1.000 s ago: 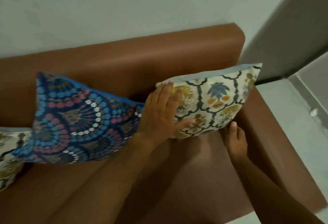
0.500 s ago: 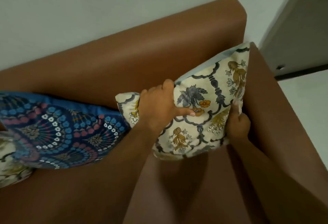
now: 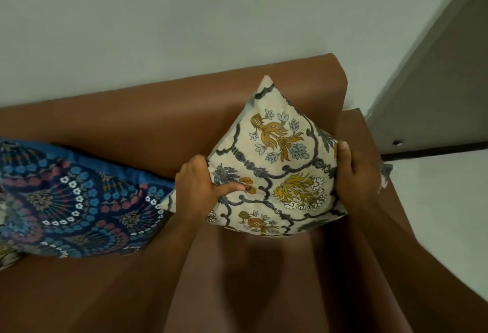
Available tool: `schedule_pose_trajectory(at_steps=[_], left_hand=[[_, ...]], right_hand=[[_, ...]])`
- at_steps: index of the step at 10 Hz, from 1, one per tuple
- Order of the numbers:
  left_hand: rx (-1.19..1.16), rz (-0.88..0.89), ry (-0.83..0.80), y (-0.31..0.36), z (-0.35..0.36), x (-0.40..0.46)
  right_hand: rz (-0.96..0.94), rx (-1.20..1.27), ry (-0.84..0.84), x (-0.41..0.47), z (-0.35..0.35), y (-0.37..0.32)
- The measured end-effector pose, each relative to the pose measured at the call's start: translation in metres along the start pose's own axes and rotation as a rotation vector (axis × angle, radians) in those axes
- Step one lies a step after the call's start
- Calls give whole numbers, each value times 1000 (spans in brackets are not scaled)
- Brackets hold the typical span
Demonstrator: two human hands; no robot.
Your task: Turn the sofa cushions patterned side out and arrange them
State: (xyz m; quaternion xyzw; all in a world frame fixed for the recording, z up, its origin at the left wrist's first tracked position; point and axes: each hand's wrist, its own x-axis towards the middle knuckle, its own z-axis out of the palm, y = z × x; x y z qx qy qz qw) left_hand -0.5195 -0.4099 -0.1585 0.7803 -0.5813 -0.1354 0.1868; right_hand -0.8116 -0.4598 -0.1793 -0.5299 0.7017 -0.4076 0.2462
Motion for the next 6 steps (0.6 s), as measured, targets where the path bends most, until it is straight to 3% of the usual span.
schedule_pose_trajectory(at_steps=[3,6], left_hand=[[41,148,76,10,-4,15],[170,52,-67,0,-35,-11]], right_hand=[[108,1,-32,-17,-7,5],[-3,-271,41,-13,-29,17]])
